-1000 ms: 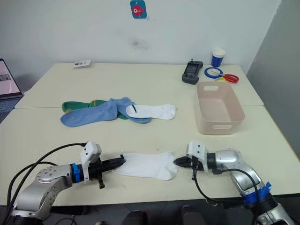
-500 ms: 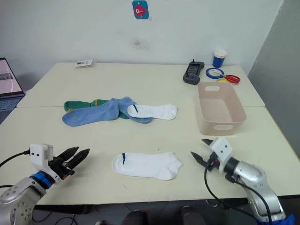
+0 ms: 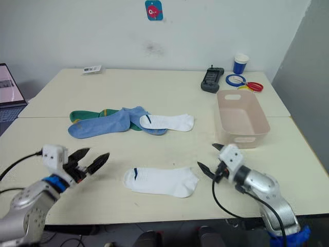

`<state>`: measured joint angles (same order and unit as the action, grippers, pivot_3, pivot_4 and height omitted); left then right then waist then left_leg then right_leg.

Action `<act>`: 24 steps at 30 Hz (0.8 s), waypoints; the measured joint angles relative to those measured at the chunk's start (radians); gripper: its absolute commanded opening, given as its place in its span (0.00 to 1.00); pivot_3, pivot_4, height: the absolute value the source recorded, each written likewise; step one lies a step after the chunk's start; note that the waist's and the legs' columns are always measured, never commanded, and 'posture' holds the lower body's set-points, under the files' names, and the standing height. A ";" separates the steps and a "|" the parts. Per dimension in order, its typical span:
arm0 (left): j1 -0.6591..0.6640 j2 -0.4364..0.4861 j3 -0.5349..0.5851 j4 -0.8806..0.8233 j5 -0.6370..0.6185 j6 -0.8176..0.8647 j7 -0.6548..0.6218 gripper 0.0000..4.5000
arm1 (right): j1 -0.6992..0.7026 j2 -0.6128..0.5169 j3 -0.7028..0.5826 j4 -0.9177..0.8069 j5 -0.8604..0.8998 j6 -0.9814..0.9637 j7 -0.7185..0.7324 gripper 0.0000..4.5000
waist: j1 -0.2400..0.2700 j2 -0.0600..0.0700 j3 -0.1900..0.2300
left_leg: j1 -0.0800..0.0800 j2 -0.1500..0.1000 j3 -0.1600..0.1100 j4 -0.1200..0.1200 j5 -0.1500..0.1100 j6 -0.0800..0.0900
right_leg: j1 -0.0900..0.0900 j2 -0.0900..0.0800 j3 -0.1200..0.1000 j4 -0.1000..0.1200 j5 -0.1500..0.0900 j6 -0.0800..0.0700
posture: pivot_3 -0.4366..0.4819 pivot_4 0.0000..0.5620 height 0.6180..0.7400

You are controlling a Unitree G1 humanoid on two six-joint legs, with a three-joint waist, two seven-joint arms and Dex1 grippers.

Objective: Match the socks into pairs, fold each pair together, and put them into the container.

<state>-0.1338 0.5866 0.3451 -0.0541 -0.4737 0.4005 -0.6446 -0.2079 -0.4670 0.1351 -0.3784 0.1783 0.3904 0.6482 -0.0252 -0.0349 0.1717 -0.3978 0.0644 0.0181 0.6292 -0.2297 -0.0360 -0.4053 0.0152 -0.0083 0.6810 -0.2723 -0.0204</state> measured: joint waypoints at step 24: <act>-0.828 -0.241 -0.278 1.170 0.398 -0.352 0.182 0.80 | -0.152 0.103 0.084 0.076 -0.048 0.131 -0.114 1.00 | 0.000 -0.002 0.000 | -0.003 -0.001 -0.001 0.001 0.000 0.000 | -0.001 0.001 -0.002 0.000 0.001 0.001 | 0.48 0.27 1.00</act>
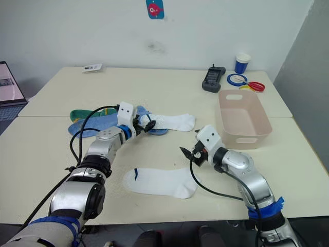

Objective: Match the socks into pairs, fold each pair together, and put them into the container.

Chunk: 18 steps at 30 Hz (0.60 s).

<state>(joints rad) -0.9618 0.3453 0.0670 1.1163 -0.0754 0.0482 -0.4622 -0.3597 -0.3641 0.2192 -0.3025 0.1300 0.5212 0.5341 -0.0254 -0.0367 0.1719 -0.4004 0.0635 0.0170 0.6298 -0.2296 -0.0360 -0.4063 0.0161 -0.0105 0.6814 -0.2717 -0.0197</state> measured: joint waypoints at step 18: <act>0.005 -0.017 -0.021 -0.007 0.058 -0.144 -0.032 0.01 | 0.019 0.000 0.001 -0.017 -0.001 0.014 -0.029 1.00 | 0.000 0.000 0.000 | 0.000 0.000 0.000 0.000 0.000 -0.001 | 0.000 0.000 0.000 0.000 0.000 0.000 | 0.48 0.27 1.00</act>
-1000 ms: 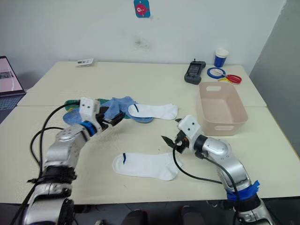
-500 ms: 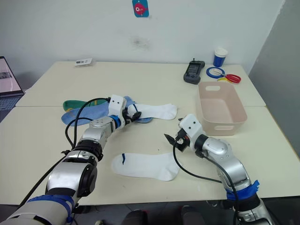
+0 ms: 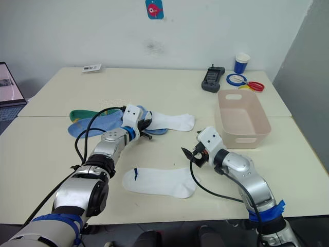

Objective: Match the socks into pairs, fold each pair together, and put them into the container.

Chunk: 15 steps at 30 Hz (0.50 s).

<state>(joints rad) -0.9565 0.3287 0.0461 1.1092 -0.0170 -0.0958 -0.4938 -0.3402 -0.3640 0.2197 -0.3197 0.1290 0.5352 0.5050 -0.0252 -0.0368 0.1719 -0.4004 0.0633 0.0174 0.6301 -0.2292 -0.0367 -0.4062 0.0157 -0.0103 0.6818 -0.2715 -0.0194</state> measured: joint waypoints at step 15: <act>0.456 0.072 0.046 -1.065 -0.297 0.772 -0.167 0.01 | -0.020 0.014 -0.049 0.100 0.021 0.028 0.019 1.00 | -0.007 0.000 0.000 | 0.001 0.002 -0.002 0.000 0.003 -0.004 | 0.000 -0.002 0.001 0.002 0.000 0.000 | 0.48 0.27 1.00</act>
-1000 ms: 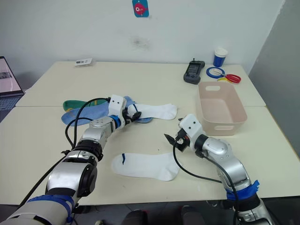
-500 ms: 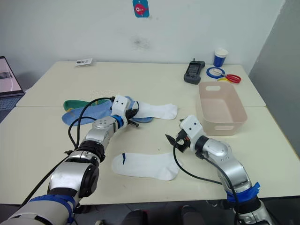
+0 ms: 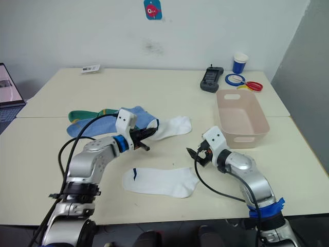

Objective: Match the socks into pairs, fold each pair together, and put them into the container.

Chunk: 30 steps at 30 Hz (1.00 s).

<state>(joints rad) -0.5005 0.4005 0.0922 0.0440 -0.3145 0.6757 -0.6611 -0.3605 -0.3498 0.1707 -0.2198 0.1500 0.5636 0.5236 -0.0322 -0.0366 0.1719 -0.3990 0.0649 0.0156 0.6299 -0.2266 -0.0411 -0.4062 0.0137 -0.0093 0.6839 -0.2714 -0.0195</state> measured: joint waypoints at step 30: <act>0.326 0.059 0.177 -0.377 -0.199 0.272 0.147 0.00 | -0.612 0.235 0.011 1.116 -0.068 -0.287 0.201 0.31 | 0.003 0.000 0.000 | -0.001 0.000 0.000 0.000 0.000 0.001 | 0.000 -0.001 0.000 -0.002 0.003 -0.005 | 0.48 0.27 1.00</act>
<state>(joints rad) -0.1745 0.4595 0.2696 -0.3334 -0.5131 0.9474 -0.5137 -0.9724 -0.1143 0.1813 0.8961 0.0822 0.2764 0.7247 -0.0294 -0.0364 0.1721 -0.3996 0.0649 0.0154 0.6294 -0.2270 -0.0403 -0.4060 0.0130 -0.0091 0.6820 -0.2688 -0.0243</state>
